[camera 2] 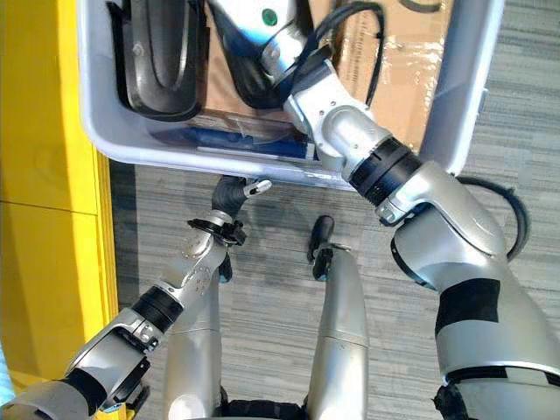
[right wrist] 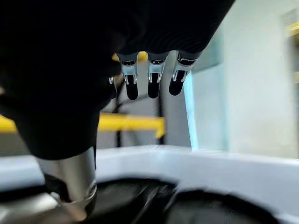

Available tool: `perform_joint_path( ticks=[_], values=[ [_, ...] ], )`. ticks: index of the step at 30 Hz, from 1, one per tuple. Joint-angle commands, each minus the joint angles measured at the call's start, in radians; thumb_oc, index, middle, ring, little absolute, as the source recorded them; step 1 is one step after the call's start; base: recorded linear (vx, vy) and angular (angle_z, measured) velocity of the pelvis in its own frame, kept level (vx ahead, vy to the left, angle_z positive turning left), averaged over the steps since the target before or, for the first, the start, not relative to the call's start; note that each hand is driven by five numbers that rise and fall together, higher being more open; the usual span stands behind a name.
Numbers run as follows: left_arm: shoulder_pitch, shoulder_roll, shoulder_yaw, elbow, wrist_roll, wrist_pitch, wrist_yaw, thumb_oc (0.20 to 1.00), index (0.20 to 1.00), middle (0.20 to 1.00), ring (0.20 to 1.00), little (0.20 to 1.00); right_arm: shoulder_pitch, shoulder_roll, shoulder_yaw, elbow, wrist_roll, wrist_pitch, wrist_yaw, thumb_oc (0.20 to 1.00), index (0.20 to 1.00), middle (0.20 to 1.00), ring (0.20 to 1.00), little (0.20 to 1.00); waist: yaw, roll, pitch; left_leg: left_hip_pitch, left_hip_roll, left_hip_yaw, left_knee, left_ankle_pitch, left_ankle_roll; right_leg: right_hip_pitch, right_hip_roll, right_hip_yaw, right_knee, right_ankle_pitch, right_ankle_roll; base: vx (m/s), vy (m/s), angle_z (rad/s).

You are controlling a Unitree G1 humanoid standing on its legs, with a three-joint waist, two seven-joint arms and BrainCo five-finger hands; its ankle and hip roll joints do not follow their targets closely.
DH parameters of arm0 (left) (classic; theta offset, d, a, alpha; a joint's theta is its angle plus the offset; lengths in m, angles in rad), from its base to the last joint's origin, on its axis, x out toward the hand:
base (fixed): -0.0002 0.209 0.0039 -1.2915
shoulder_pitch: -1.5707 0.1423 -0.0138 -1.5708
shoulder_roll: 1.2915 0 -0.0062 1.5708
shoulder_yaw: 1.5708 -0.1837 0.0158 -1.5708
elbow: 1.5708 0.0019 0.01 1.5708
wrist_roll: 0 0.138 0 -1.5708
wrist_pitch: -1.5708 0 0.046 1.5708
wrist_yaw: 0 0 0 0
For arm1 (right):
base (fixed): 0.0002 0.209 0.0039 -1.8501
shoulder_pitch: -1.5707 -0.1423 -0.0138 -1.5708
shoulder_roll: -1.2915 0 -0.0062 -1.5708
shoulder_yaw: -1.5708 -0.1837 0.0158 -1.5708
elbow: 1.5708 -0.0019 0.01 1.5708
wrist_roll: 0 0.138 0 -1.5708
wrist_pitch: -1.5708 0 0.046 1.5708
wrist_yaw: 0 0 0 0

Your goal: Move parts from the plastic box to the shelf.

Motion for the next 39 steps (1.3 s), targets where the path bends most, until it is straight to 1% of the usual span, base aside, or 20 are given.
perform_joint_path(
  ticks=[1,4,5,7,8,9,10,13,15,16,18,24,31,33,34,35,36,37,38,39],
  values=[
    [-0.031,0.010,0.004,0.023,-0.016,-0.089,-0.044,1.000,1.000,1.000,1.000,1.000,-0.010,0.007,-0.024,0.028,-0.054,0.053,0.028,1.000,1.000,1.000,1.000,1.000,0.039,-0.018,-0.031,-0.004,-0.027,0.002,0.021,-0.062,0.039,0.065,0.023,-0.004,0.041,-0.022,0.054,0.01,-0.123,0.10],
    [-0.015,0.029,0.006,0.019,-0.001,-0.085,-0.065,1.000,1.000,1.000,1.000,1.000,-0.009,0.017,0.017,0.101,0.058,0.136,0.089,1.000,1.000,1.000,1.000,1.000,0.061,-0.033,-0.031,-0.014,-0.025,-0.014,0.029,-0.066,0.045,0.072,0.019,-0.023,0.047,-0.021,0.054,0.01,-0.118,0.10],
    [-0.013,0.032,0.008,0.018,0.007,-0.082,-0.068,1.000,1.000,1.000,1.000,1.000,-0.011,0.022,0.026,0.132,0.117,0.135,0.108,1.000,1.000,1.000,1.000,1.000,0.067,-0.036,-0.031,-0.018,-0.026,-0.020,0.031,-0.067,0.046,0.072,0.019,-0.027,0.048,-0.021,0.054,0.02,-0.113,0.07],
    [-0.002,0.032,0.010,0.013,0.021,-0.078,-0.069,1.000,1.000,1.000,1.000,1.000,0.001,0.038,0.038,0.174,0.255,0.216,0.119,1.000,1.000,1.000,1.000,1.000,0.076,-0.042,-0.031,-0.028,-0.023,-0.026,0.036,-0.068,0.048,0.068,0.017,-0.035,0.057,-0.022,0.054,0.02,-0.090,0.04],
    [0.002,0.032,0.011,0.009,0.028,-0.074,-0.072,1.000,1.000,1.000,1.000,1.000,0.012,0.045,0.033,0.201,0.327,0.242,0.089,1.000,1.000,1.000,1.000,1.000,0.079,-0.044,-0.031,-0.032,-0.022,-0.028,0.038,-0.070,0.050,0.067,0.017,-0.038,0.059,-0.022,0.053,0.02,-0.067,0.05],
    [0.004,0.031,0.009,0.008,0.029,-0.071,-0.074,1.000,1.000,1.000,1.000,1.000,0.021,0.060,0.021,0.228,0.345,0.301,0.045,1.000,1.000,1.000,1.000,1.000,0.082,-0.044,-0.031,-0.038,-0.022,-0.030,0.040,-0.069,0.051,0.062,0.016,-0.040,0.067,-0.023,0.052,0.02,-0.055,0.04],
    [0.006,0.031,0.007,-0.001,0.030,-0.062,-0.073,1.000,1.000,1.000,1.000,1.000,0.028,0.066,0.007,0.257,0.383,0.319,-0.001,1.000,1.000,1.000,1.000,1.000,0.084,-0.044,-0.031,-0.042,-0.023,-0.033,0.044,-0.074,0.053,0.059,0.017,-0.040,0.067,-0.025,0.051,0.01,-0.033,0.03],
    [0.008,0.028,0.005,0.001,0.036,-0.067,-0.071,1.000,1.000,1.000,1.000,1.000,0.039,0.084,-0.038,0.308,0.457,0.325,-0.082,1.000,1.000,1.000,1.000,1.000,0.085,-0.041,-0.031,-0.047,-0.024,-0.035,0.044,-0.075,0.054,0.055,0.017,-0.043,0.067,-0.022,0.052,0.00,0.000,0.00],
    [0.017,0.005,0.005,-0.020,0.062,-0.054,-0.048,1.000,1.000,1.000,1.000,1.000,0.059,0.097,-0.102,0.343,0.455,0.322,-0.253,1.000,1.000,1.000,1.000,1.000,0.081,-0.033,-0.031,-0.048,-0.023,-0.027,0.041,-0.078,0.056,0.054,0.023,-0.038,0.061,-0.024,0.049,0.00,0.020,-0.02],
    [0.012,0.000,-0.001,-0.017,0.059,-0.058,-0.039,1.000,1.000,1.000,1.000,1.000,0.056,0.100,-0.127,0.345,0.454,0.298,-0.322,1.000,1.000,1.000,1.000,1.000,0.077,-0.030,-0.031,-0.048,-0.023,-0.027,0.043,-0.080,0.056,0.052,0.022,-0.036,0.061,-0.025,0.050,0.00,0.047,-0.04],
    [0.010,-0.010,-0.006,-0.019,0.037,-0.066,-0.024,1.000,1.000,1.000,1.000,1.000,0.058,0.096,-0.185,0.316,0.468,0.292,-0.357,1.000,1.000,1.000,1.000,1.000,0.066,-0.027,-0.031,-0.045,-0.022,-0.019,0.044,-0.082,0.056,0.051,0.023,-0.031,0.062,-0.026,0.051,-0.01,0.070,-0.01],
    [0.017,-0.038,0.001,-0.031,0.053,-0.071,0.004,1.000,1.000,1.000,1.000,1.000,0.118,0.085,-0.271,0.250,0.565,0.209,-0.336,1.000,1.000,1.000,1.000,1.000,0.039,-0.014,-0.031,-0.035,-0.019,0.006,0.037,-0.083,0.051,0.046,0.031,-0.009,0.056,-0.037,0.045,0.00,0.077,-0.05],
    [-0.003,-0.045,0.013,-0.028,0.039,-0.067,0.015,1.000,1.000,1.000,1.000,1.000,0.178,0.091,-0.350,0.168,0.579,0.147,-0.389,1.000,1.000,1.000,1.000,1.000,0.015,-0.006,-0.031,-0.018,-0.021,0.023,0.027,-0.079,0.046,0.046,0.038,0.012,0.049,-0.039,0.044,-0.01,0.046,-0.03],
    [-0.006,-0.047,0.018,-0.024,0.041,-0.071,0.014,1.000,1.000,1.000,1.000,1.000,0.206,0.091,-0.374,0.140,0.682,0.133,-0.346,1.000,1.000,1.000,1.000,1.000,0.005,-0.007,-0.031,-0.006,-0.020,0.030,0.017,-0.075,0.042,0.054,0.045,0.018,0.038,-0.037,0.044,-0.02,0.035,-0.05],
    [-0.005,-0.049,0.022,-0.028,0.042,-0.067,0.016,1.000,1.000,1.000,1.000,1.000,0.223,0.100,-0.383,0.135,0.797,0.104,-0.314,1.000,1.000,1.000,1.000,1.000,0.002,-0.007,-0.031,-0.003,-0.019,0.033,0.014,-0.074,0.041,0.055,0.049,0.021,0.036,-0.037,0.042,-0.01,0.044,-0.05],
    [-0.010,-0.052,0.030,-0.038,0.048,-0.056,0.023,1.000,1.000,1.000,1.000,1.000,0.265,0.131,-0.412,0.137,1.002,0.049,-0.271,1.000,1.000,1.000,1.000,1.000,-0.004,-0.006,-0.031,0.002,-0.016,0.039,0.010,-0.073,0.039,0.054,0.054,0.028,0.034,-0.038,0.039,-0.01,0.044,-0.04],
    [-0.015,-0.050,0.035,-0.045,0.047,-0.046,0.026,1.000,1.000,1.000,1.000,1.000,0.292,0.151,-0.435,0.141,1.135,-0.004,-0.207,1.000,1.000,1.000,1.000,1.000,-0.007,-0.007,-0.031,0.006,-0.016,0.042,0.007,-0.072,0.038,0.055,0.056,0.031,0.030,-0.037,0.038,-0.01,0.039,-0.05],
    [-0.023,-0.048,0.041,-0.058,0.055,-0.019,0.032,1.000,1.000,1.000,1.000,1.000,0.333,0.184,-0.472,0.151,1.304,-0.107,-0.095,1.000,1.000,1.000,1.000,1.000,-0.010,-0.007,-0.031,0.014,-0.016,0.046,0.000,-0.069,0.036,0.059,0.060,0.035,0.023,-0.034,0.036,-0.01,0.007,-0.06],
    [-0.035,-0.040,0.043,-0.064,0.039,-0.003,0.031,1.000,1.000,1.000,1.000,1.000,0.360,0.216,-0.503,0.158,1.403,-0.175,-0.002,1.000,1.000,1.000,1.000,1.000,-0.010,-0.008,-0.031,0.019,-0.018,0.045,-0.001,-0.067,0.035,0.062,0.059,0.033,0.023,-0.032,0.036,-0.01,-0.003,-0.07],
    [-0.036,-0.039,0.044,-0.066,0.037,0.001,0.031,1.000,1.000,1.000,1.000,1.000,0.364,0.220,-0.507,0.157,1.408,-0.182,-0.001,1.000,1.000,1.000,1.000,1.000,-0.010,-0.008,-0.031,0.021,-0.018,0.046,-0.001,-0.067,0.035,0.063,0.059,0.033,0.022,-0.032,0.036,0.00,-0.012,-0.06]
  ],
)
